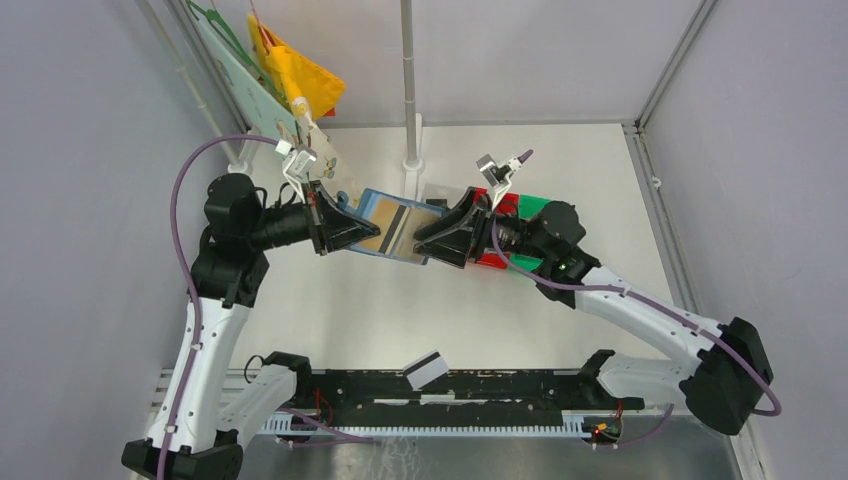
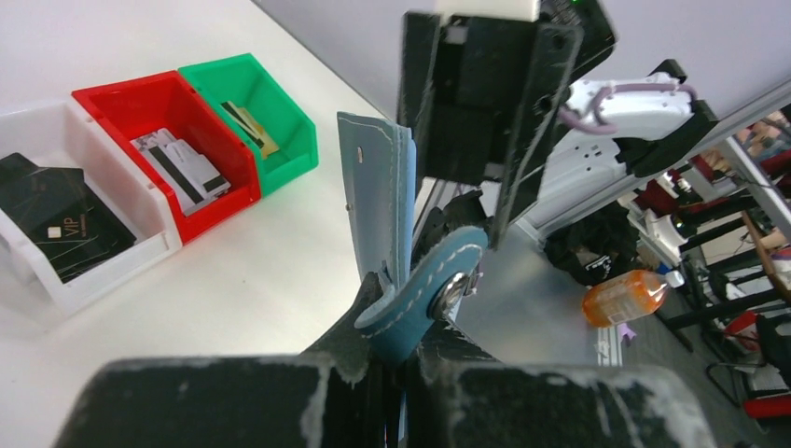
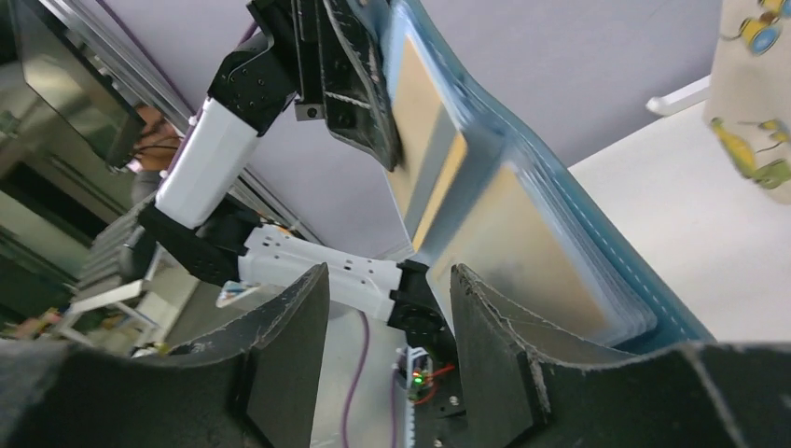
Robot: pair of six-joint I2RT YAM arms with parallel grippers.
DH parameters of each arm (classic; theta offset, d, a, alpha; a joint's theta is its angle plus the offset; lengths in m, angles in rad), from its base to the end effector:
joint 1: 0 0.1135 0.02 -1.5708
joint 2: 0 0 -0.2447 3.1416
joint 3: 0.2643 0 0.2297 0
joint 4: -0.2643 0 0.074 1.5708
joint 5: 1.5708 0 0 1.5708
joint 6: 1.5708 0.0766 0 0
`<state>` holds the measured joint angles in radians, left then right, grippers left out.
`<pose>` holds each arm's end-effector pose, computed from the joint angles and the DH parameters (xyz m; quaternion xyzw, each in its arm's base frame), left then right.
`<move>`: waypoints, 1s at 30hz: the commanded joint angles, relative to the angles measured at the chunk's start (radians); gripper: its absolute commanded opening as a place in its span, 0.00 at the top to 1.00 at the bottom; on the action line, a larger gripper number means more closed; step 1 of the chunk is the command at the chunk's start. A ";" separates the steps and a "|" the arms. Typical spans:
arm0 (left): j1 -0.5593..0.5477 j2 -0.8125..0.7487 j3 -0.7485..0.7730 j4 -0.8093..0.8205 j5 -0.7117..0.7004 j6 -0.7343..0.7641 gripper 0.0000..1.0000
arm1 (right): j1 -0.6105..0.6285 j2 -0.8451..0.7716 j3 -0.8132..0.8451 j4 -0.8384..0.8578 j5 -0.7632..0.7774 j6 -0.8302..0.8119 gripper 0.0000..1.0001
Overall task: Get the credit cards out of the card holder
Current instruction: Remove the credit card from the card holder.
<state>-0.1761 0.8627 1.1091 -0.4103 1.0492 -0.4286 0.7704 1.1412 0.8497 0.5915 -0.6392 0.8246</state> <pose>0.1576 -0.0955 0.3933 0.2383 0.6956 -0.5314 0.4207 0.1670 0.2258 0.3698 -0.2375 0.5701 0.6770 0.4003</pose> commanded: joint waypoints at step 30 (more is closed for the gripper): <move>0.000 -0.039 -0.026 0.158 0.086 -0.158 0.98 | 0.049 0.258 0.129 0.511 -0.052 0.352 0.77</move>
<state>-0.1734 0.8413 1.0851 -0.2817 1.1015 -0.5720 0.8165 1.3804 0.9260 0.9398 -0.6819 1.1095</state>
